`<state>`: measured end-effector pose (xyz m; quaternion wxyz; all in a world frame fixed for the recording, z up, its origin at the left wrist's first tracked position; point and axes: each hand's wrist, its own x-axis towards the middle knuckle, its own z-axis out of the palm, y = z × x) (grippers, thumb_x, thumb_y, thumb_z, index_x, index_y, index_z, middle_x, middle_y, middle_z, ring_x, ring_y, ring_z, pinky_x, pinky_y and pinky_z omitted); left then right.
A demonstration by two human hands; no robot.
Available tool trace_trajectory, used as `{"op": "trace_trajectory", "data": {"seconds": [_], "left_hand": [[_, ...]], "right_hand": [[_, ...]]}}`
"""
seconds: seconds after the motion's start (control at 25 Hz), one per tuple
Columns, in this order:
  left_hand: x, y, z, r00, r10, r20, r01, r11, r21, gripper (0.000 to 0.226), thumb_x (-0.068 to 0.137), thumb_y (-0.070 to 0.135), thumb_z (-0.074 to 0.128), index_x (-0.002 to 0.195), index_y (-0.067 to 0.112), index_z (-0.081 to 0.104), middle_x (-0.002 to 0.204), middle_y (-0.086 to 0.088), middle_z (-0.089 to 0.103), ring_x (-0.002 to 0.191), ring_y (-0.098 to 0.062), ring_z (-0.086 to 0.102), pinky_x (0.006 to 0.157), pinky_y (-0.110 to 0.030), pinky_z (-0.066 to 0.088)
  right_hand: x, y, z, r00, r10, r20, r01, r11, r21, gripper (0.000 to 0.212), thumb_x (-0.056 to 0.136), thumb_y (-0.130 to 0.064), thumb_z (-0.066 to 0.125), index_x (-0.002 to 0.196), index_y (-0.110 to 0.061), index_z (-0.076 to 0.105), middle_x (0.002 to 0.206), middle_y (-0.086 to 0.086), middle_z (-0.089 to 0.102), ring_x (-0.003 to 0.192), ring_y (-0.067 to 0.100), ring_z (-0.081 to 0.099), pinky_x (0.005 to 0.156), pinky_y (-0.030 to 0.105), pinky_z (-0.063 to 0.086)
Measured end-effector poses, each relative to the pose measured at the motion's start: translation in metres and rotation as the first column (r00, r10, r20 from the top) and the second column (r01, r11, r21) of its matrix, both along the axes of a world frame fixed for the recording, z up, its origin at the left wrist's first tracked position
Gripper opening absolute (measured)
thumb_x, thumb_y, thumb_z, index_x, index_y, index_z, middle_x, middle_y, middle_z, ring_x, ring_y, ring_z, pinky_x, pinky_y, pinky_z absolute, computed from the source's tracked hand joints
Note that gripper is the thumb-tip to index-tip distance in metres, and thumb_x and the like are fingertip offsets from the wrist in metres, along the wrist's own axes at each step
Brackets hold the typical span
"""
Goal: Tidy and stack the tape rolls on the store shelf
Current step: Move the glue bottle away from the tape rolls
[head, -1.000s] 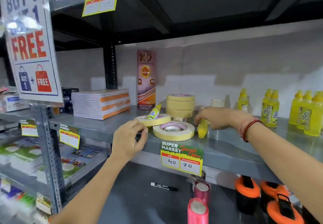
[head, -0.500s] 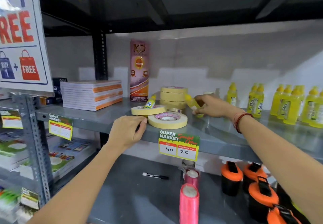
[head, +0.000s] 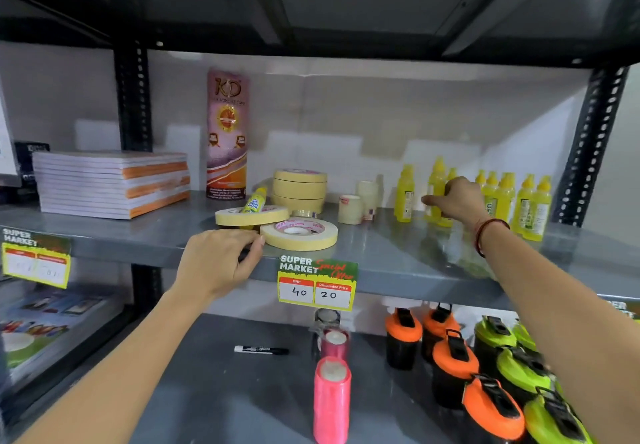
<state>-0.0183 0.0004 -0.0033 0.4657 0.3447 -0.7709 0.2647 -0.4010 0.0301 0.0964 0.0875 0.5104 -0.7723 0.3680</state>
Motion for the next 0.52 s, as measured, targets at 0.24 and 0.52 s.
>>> {"op": "trace_trajectory", "data": {"seconds": [0.24, 0.52], "left_hand": [[0.000, 0.001, 0.000, 1.000, -0.023, -0.005, 0.023, 1.000, -0.004, 0.052, 0.091, 0.036, 0.032, 0.057, 0.013, 0.065, 0.049, 0.002, 0.062, 0.045, -0.027, 0.059, 0.039, -0.022, 0.031], [-0.001, 0.003, 0.001, 0.999, -0.053, -0.008, 0.053, 0.999, -0.009, 0.049, 0.091, 0.035, 0.034, 0.056, 0.014, 0.060, 0.050, 0.002, 0.061, 0.048, -0.026, 0.061, 0.041, -0.021, 0.027]], "right_hand": [[-0.027, 0.005, -0.017, 0.991, -0.131, -0.016, 0.132, 0.989, 0.061, 0.054, 0.083, -0.034, 0.068, 0.053, -0.013, 0.029, 0.065, 0.015, 0.050, 0.074, 0.027, 0.048, 0.056, 0.030, 0.036], [-0.009, 0.009, -0.017, 0.977, -0.211, 0.015, 0.208, 0.972, 0.113, 0.036, 0.081, -0.026, 0.072, 0.090, 0.006, 0.058, 0.098, 0.023, 0.065, 0.095, 0.037, 0.058, 0.071, 0.037, 0.047]]}}
